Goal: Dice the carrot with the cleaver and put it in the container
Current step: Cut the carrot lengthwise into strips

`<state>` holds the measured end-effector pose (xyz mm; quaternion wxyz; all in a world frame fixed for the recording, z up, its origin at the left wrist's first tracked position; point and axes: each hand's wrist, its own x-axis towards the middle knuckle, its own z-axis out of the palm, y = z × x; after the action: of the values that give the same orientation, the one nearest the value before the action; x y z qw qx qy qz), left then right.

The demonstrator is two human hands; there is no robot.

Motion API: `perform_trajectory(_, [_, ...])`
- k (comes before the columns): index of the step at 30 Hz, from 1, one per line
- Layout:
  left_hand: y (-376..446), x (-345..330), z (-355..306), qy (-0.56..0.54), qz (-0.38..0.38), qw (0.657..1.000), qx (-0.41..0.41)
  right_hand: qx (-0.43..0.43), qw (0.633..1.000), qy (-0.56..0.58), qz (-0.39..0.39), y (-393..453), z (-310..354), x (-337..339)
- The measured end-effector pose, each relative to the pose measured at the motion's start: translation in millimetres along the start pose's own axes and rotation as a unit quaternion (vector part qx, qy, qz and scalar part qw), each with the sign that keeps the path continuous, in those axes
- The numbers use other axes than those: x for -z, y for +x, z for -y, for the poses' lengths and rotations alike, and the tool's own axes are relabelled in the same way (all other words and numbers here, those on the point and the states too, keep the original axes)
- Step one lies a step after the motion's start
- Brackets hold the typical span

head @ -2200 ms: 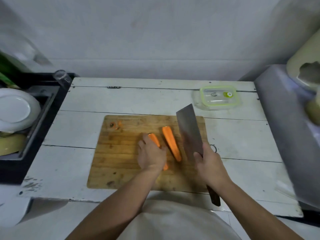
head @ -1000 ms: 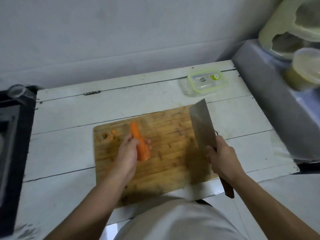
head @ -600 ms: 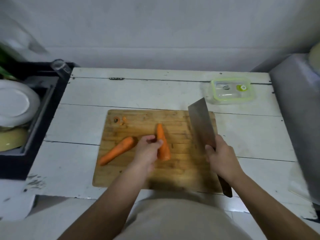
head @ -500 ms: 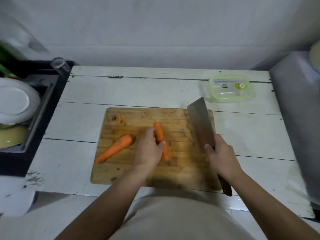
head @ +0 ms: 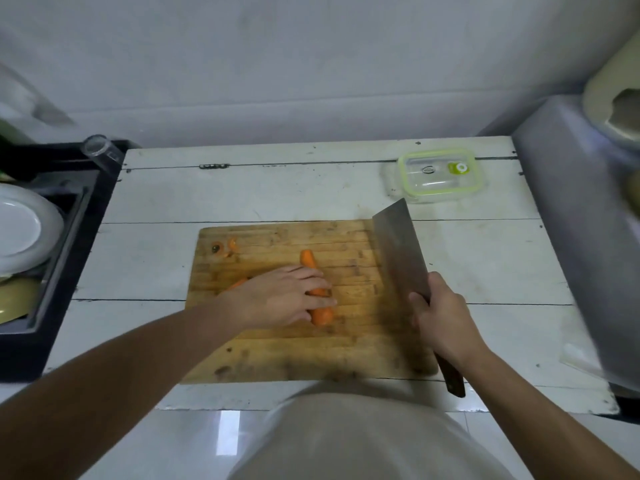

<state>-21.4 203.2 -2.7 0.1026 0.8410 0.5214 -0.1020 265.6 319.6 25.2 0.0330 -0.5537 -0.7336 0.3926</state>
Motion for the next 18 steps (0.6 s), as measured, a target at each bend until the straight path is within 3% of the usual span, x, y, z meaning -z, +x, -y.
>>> perform_trajectory(7, [-0.8, -0.5, -15.8, -0.015, -0.079, 0.996, -0.031, -0.002, 1.000, -0.009, -0.019, -1.9, 4.3, -3.2])
perform_trajectory(11, [-9.0, -5.7, -31.4, -0.042, -0.118, 0.992, -0.006, 0.001, 1.000, 0.004, -0.017, 0.4, 10.3, -7.8])
perform_trajectory(14, [-19.1, 2.0, -19.7, -0.154, -0.171, 0.951, 0.206, 0.017, 1.000, 0.004, -0.016, 1.3, 16.2, -10.5])
perform_trajectory(18, [-36.1, -8.2, 32.4, -0.083, -0.179, 0.905, 0.377, 0.025, 1.000, 0.007, -0.010, 0.5, 21.6, -13.4])
